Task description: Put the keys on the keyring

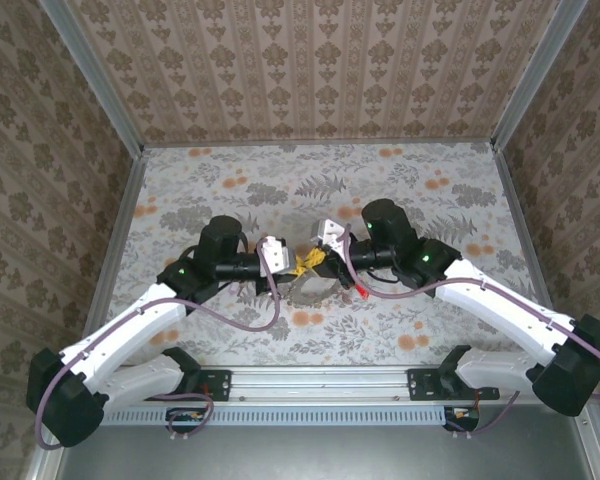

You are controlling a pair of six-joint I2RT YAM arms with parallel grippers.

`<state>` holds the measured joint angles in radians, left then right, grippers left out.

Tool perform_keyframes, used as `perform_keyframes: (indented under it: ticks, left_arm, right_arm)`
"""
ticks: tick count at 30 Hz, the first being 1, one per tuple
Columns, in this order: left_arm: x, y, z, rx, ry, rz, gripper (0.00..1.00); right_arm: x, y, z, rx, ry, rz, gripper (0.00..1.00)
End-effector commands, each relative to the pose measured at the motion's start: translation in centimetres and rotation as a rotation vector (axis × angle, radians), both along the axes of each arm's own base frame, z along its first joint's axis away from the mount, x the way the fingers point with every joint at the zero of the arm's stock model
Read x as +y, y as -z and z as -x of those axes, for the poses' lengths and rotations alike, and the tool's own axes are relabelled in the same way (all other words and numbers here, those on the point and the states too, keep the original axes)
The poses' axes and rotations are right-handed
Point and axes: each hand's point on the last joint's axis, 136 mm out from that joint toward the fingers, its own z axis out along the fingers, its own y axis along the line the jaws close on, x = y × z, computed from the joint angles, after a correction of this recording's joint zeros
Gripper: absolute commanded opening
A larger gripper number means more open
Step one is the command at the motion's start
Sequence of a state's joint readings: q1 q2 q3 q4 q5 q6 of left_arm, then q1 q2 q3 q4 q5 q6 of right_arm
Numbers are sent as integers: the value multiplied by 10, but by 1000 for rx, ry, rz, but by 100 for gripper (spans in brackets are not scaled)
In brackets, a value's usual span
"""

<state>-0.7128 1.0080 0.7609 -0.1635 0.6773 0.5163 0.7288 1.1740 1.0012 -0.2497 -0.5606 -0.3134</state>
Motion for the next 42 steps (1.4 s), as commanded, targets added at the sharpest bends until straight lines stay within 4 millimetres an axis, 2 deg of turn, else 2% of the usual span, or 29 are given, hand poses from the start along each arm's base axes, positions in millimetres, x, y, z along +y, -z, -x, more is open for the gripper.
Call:
perform_keyframes:
  ticks: [1, 3, 11, 13, 15, 17, 19, 21, 22, 25, 29, 32, 36, 39, 42]
  left_arm:
    - [1, -12, 0, -64, 12, 5, 0]
    - [2, -15, 0, -79, 6, 9, 0]
    - [3, -13, -2, -80, -8, 13, 0]
    - [7, -7, -16, -77, -93, -11, 0]
    - [15, -3, -33, -17, -191, 0, 0]
    - [30, -2, -55, 93, -317, 39, 11]
    - [52, 2, -78, 186, -451, 71, 16]
    - [66, 6, -90, 237, -541, 82, 24]
    - [80, 9, -100, 262, -609, 91, 25]
    - [103, 11, -111, 330, -735, 121, 31]
    - [135, 15, -117, 410, -899, 138, 39]
    - [161, 24, -116, 459, -1019, 121, 41]
    - [192, 34, -112, 525, -1164, 133, 51]
    - [205, 40, -108, 554, -1229, 128, 53]
    - [209, 43, -105, 567, -1251, 130, 55]
  right_arm:
    - [-3, -13, 13, -52, -50, -17, 0]
    - [-8, -7, 14, -61, -48, 12, 0]
    - [-25, 16, 12, -101, -20, 142, 31]
    - [-30, 30, -4, -93, 75, 176, 36]
    - [-34, 44, -10, -70, 114, 215, 39]
    - [-35, 58, -9, -38, 107, 253, 41]
    - [-33, 70, 0, -28, 46, 270, 43]
    - [-28, 79, 9, -27, -25, 270, 48]
    - [-25, 85, 11, -29, -52, 268, 50]
    - [-13, 106, 13, -37, -111, 309, 54]
    - [5, 142, 10, -52, -167, 419, 62]
    - [21, 168, 7, -76, -192, 495, 67]
    - [34, 201, -6, -56, -168, 585, 68]
    - [37, 219, -13, -5, -122, 624, 69]
    - [36, 230, -22, 24, -50, 658, 69]
